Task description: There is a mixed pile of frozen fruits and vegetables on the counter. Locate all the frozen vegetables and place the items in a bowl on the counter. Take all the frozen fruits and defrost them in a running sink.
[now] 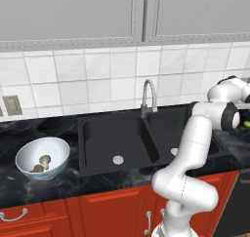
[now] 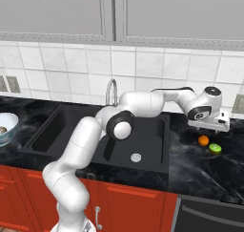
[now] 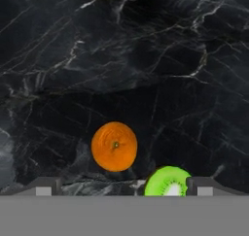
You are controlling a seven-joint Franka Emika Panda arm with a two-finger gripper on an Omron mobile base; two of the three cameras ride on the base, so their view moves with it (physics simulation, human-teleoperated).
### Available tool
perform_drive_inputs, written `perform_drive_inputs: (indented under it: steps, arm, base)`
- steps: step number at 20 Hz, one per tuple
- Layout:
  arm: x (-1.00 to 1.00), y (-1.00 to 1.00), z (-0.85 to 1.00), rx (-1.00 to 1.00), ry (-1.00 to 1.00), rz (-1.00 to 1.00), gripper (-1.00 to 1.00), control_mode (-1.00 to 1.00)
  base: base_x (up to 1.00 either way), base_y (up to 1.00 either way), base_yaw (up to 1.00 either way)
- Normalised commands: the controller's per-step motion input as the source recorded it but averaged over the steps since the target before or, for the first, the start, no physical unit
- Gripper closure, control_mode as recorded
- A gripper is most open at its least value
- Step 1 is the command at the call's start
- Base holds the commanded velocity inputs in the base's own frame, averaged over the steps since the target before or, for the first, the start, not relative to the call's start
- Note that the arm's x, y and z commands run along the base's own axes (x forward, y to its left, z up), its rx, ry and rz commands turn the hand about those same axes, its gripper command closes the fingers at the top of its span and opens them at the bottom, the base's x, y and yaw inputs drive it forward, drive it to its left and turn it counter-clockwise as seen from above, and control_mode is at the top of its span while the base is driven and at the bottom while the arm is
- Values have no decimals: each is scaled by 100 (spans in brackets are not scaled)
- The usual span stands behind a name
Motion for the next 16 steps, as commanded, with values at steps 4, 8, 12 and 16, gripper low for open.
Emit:
perform_drive_inputs:
  steps: [4,8,12,16]
  arm:
    - [0,20,0,0,0,-1,-100,-100]
    - [0,25,-5,0,0,-1,-100,-100]
    - [1,7,-24,0,0,-2,-100,-100]
    - [12,0,-22,0,0,-2,-100,-100]
  base:
    - [0,0,0]
    - [0,0,0]
    - [0,0,0]
    - [0,0,0]
